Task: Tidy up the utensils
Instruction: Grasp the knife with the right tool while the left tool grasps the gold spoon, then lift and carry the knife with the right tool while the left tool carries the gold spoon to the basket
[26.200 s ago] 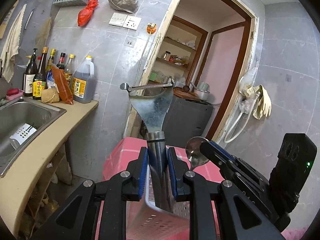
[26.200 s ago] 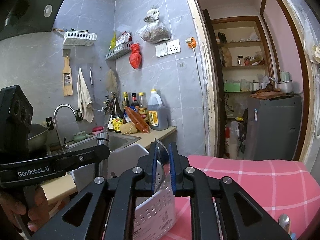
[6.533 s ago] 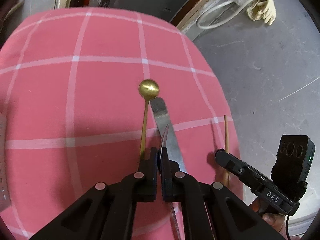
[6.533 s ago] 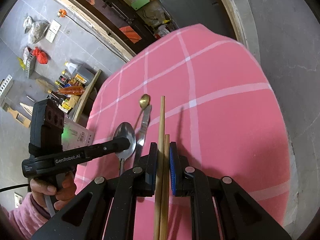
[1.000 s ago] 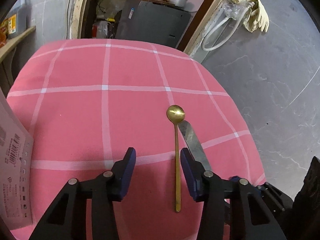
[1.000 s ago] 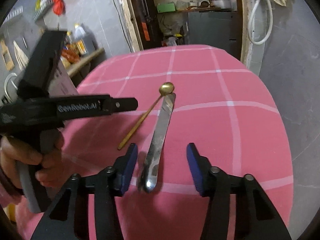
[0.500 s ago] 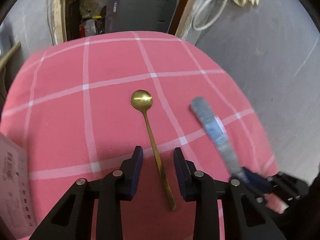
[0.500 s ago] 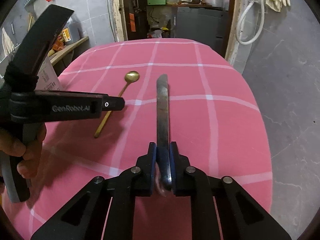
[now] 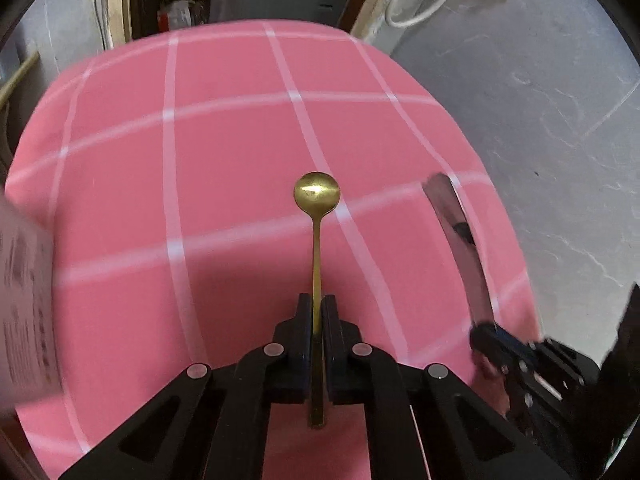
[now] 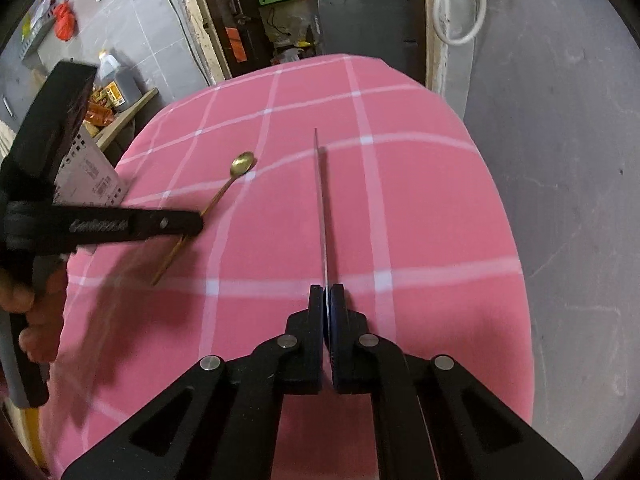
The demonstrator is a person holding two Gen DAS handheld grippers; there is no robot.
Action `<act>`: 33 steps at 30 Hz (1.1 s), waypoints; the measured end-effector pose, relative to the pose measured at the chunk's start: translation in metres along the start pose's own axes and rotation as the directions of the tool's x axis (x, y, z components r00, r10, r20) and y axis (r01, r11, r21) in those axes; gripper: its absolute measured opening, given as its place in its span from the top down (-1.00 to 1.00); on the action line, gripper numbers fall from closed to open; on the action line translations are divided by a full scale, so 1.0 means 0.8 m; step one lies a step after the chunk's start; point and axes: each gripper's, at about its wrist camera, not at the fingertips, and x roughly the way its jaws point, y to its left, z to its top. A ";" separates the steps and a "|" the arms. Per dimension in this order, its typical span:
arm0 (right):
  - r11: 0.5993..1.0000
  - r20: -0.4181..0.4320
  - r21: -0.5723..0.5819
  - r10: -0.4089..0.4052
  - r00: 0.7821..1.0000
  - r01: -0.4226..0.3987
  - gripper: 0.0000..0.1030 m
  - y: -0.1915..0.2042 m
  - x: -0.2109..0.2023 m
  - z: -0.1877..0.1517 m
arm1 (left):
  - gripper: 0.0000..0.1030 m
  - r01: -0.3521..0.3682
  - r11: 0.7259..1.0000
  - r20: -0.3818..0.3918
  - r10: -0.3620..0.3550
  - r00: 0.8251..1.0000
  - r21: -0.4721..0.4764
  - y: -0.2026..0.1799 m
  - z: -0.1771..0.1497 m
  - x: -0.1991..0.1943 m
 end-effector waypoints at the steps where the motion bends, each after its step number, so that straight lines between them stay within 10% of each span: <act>1: 1.000 -0.004 0.005 0.009 1.000 -0.009 0.94 -0.002 0.000 -0.004 | 0.91 0.008 1.000 -0.008 -0.008 1.000 0.003 -0.002 -0.008 -0.003; 6: 0.994 -0.032 0.042 0.104 0.994 -0.103 0.92 -0.018 0.001 -0.010 | 0.90 0.115 0.993 -0.069 -0.117 0.991 -0.027 -0.001 -0.028 -0.017; 20: 0.967 -0.099 0.044 0.254 0.962 -0.251 0.48 -0.035 0.051 0.071 | 0.75 0.127 0.991 -0.147 -0.134 0.980 -0.052 0.010 0.005 0.004; 33: 0.982 -0.221 -0.031 0.176 0.959 -0.187 0.52 -0.014 0.059 0.077 | 0.92 0.124 0.986 -0.188 -0.144 0.972 -0.114 0.019 0.018 0.013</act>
